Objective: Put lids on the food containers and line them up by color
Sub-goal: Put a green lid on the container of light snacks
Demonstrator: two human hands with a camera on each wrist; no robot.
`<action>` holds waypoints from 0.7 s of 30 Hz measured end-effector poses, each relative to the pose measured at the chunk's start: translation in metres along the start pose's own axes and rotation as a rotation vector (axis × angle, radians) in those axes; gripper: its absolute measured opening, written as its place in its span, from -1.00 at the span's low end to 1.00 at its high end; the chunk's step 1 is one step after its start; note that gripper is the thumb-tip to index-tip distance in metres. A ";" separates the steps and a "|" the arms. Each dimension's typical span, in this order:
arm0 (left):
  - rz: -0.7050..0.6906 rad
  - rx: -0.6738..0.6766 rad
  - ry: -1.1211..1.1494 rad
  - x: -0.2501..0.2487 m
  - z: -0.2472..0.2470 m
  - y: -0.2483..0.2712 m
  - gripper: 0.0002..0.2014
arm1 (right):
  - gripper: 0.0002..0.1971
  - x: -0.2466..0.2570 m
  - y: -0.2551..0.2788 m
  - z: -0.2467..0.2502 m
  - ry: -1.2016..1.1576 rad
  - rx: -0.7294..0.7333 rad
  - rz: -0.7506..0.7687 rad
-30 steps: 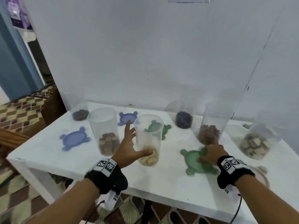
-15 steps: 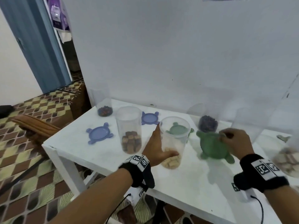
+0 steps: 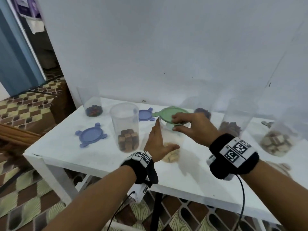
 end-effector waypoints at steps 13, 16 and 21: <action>-0.025 0.018 -0.013 0.005 0.001 -0.003 0.21 | -0.77 0.014 0.000 -0.005 0.383 0.088 0.124; -0.020 0.022 -0.018 0.004 0.001 -0.003 0.20 | -0.77 0.021 -0.004 0.003 0.470 0.160 0.113; -0.031 0.019 -0.031 0.001 0.003 -0.001 0.25 | -0.68 0.024 -0.018 0.024 0.258 0.276 -0.020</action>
Point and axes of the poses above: each hand's wrist, its own y-axis away from the middle knuckle, its own z-axis out of the back of the hand, x = y × z, the point moved 1 cm from there along -y, towards the middle knuckle, and after that the axes turned 9 degrees about y, right-handed, at the moved point
